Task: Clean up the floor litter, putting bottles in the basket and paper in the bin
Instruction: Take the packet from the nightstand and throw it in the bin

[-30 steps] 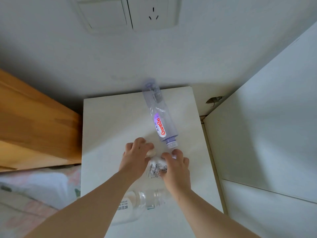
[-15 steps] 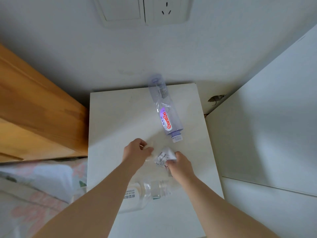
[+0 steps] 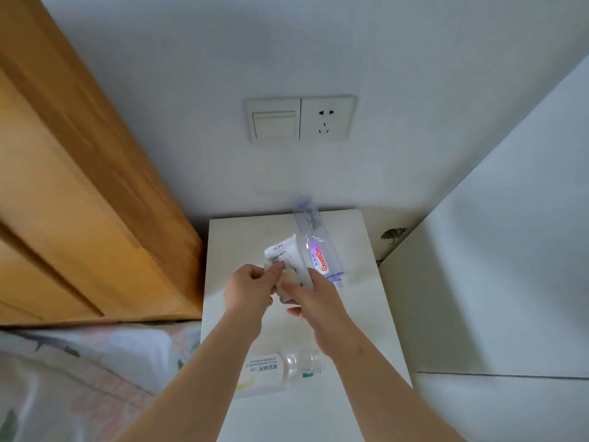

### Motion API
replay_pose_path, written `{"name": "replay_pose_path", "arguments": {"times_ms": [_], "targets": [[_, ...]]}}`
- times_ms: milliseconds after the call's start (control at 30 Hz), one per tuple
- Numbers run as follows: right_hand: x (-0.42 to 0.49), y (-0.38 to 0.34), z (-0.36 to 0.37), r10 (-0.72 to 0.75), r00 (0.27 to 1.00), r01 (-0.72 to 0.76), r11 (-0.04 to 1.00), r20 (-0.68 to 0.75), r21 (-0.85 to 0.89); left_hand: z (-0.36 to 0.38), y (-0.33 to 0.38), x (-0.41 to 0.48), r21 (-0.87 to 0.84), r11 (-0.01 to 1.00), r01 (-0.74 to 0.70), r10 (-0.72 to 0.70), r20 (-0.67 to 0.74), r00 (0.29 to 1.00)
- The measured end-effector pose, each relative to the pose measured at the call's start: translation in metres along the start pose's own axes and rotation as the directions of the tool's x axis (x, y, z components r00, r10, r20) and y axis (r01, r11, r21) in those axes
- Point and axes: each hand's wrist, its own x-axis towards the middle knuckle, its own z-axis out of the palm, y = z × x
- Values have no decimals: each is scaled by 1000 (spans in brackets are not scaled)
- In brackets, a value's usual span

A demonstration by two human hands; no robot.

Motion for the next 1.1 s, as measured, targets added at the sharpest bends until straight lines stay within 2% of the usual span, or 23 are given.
{"name": "replay_pose_path", "arguments": {"times_ms": [167, 267, 367, 567, 667, 800, 967, 1100], "targets": [[-35, -40, 18, -126, 986, 127, 992, -112, -2, -37, 34, -37, -302, 953, -17, 55, 116, 992], [-50, -64, 30, -187, 976, 186, 982, -113, -17, -61, 50, -53, -339, 939, -55, 113, 154, 982], [-66, -86, 47, -259, 964, 259, 966, -54, -5, -90, 65, -71, -290, 941, -172, 207, 94, 974], [-99, -120, 86, -351, 936, 344, 930, 39, 128, -130, 85, -120, -473, 832, -291, 272, -109, 956], [-121, -126, 96, -379, 919, 355, 915, 106, 192, -135, 80, -148, -581, 745, -327, 244, -218, 945], [-143, -123, 103, -382, 879, 357, 924, 285, 139, -143, 62, -185, -641, 660, -391, 158, -390, 907], [-188, -81, 137, -265, 797, 317, 949, 543, -1, -167, 4, -245, -666, 553, -501, -22, -613, 790], [-249, -32, 163, -144, 668, 296, 951, 730, -83, -185, -57, -311, -659, 481, -579, -189, -722, 665]]}}
